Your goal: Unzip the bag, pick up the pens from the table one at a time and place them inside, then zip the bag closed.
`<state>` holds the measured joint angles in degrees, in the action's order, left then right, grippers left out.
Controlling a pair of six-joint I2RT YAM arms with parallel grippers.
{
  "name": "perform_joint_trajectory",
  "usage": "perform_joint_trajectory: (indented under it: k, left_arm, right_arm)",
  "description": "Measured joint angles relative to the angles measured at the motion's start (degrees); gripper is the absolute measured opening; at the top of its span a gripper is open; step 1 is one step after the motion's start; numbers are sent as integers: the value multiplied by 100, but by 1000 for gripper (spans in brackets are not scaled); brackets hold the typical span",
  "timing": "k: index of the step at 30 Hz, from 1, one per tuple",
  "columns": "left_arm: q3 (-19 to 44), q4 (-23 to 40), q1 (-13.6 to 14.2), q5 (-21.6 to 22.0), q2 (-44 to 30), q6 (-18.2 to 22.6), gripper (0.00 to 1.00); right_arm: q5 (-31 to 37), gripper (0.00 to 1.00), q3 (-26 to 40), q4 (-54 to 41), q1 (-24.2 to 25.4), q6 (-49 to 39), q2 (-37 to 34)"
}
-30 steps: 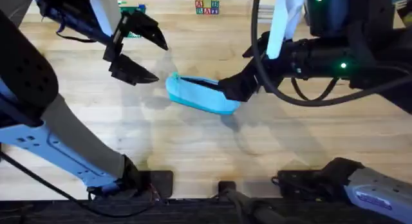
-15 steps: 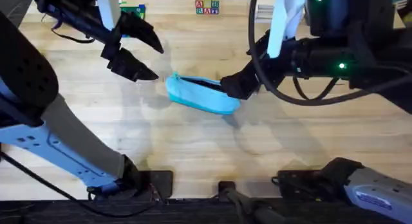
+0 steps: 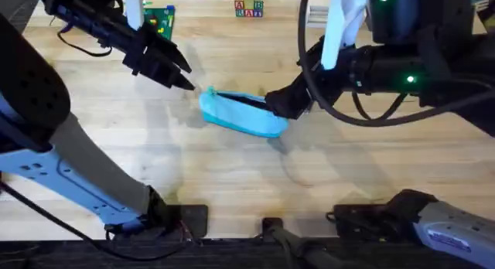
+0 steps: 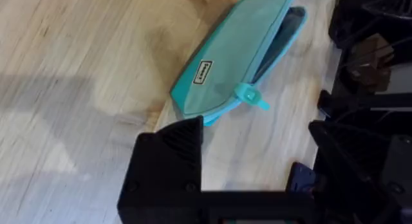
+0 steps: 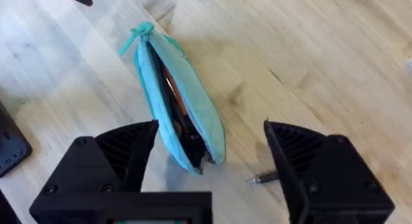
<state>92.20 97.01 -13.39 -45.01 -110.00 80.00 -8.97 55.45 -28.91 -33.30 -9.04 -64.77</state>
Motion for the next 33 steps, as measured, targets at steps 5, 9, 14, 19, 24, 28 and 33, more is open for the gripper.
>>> perform_joint_trajectory:
  k: [5,9,14,19,24,28,33]
  left_arm:
    - [0,-170,0,2,0,-630,999]
    - [0,-623,0,2,13,-1199,999]
    - [-56,-949,0,43,356,-1742,999]
    - [-950,-1799,0,369,1527,-2581,999]
    - [-1960,-2292,0,617,2477,-3085,999]
    - [-2502,-2500,0,966,3234,-3553,999]
    - [-2697,-2726,0,1508,4239,-4451,998]
  right_arm:
    - [0,997,-1,0,0,0,0]
    - [0,997,-1,0,0,0,0]
    - [0,997,0,0,0,0,0]
    - [0,996,-1,-2,0,0,0]
    - [0,997,-1,-2,0,0,0]
    - [0,997,-1,-24,0,0,0]
    - [0,992,-1,-399,0,-2,0]
